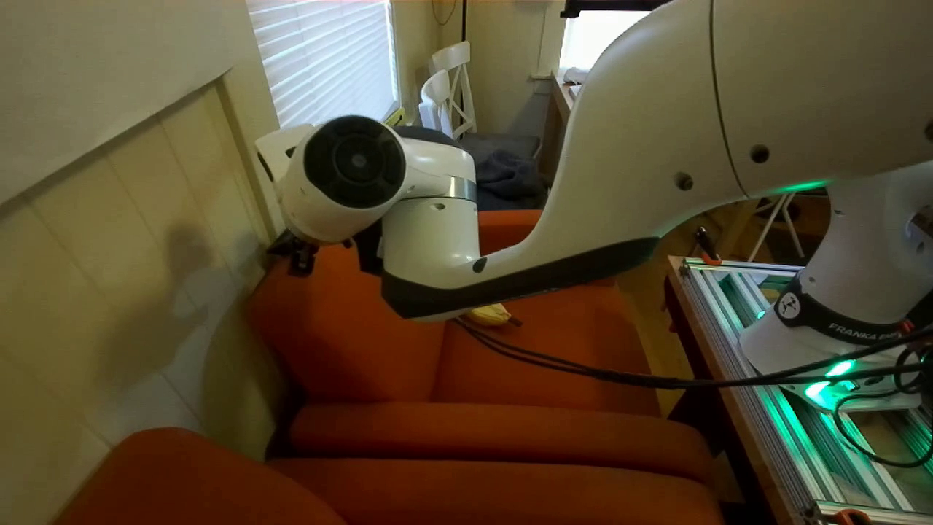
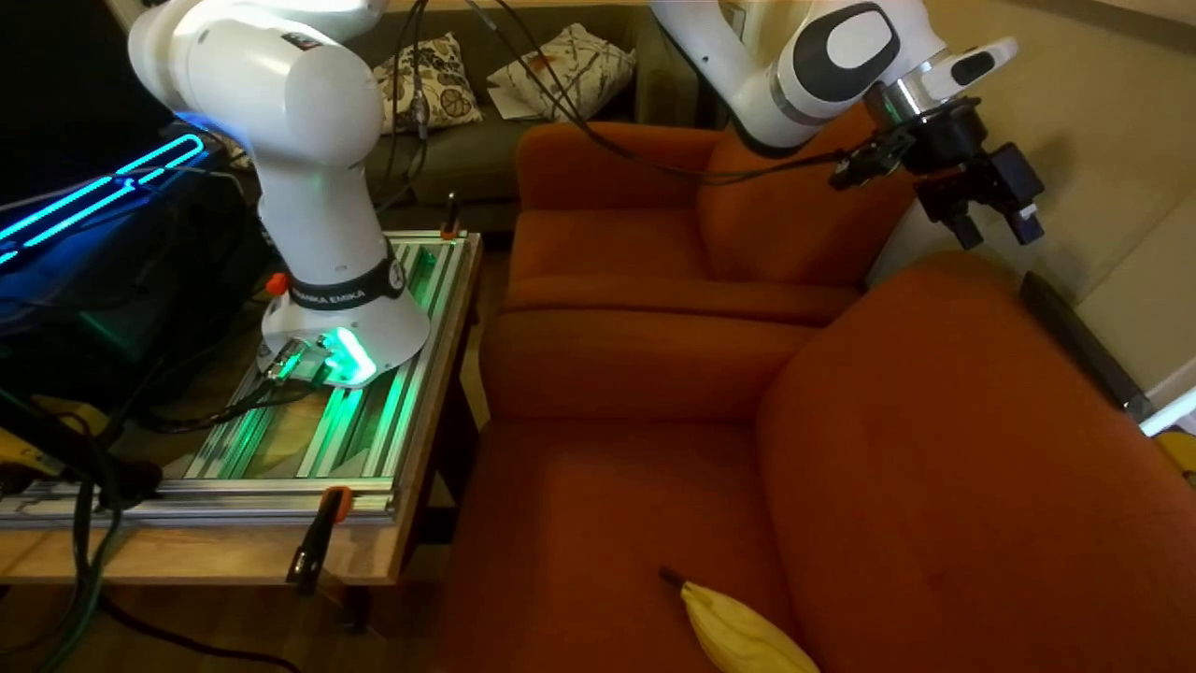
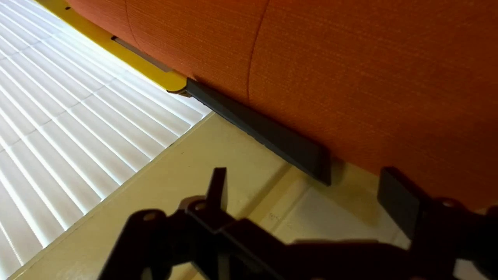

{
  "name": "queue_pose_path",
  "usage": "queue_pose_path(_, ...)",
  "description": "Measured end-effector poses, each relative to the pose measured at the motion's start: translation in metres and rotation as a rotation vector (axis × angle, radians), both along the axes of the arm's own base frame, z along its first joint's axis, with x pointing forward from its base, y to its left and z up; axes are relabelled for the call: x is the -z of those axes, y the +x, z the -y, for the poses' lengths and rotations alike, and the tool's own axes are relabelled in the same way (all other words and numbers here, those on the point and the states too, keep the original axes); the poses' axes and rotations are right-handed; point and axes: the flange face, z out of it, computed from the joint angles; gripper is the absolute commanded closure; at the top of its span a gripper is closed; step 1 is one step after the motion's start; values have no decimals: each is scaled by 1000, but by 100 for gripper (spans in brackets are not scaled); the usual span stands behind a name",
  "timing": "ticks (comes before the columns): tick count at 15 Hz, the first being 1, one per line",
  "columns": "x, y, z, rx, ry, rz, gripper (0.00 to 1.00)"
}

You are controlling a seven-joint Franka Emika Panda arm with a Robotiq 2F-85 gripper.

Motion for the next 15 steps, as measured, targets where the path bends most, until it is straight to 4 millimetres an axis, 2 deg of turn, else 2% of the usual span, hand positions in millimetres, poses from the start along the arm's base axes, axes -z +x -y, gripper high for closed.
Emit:
queue_pose_path(7,20,17,-6,-52,-43,-29,0)
queue_pose_path(15,38,46,15,-82,-133,-37,0)
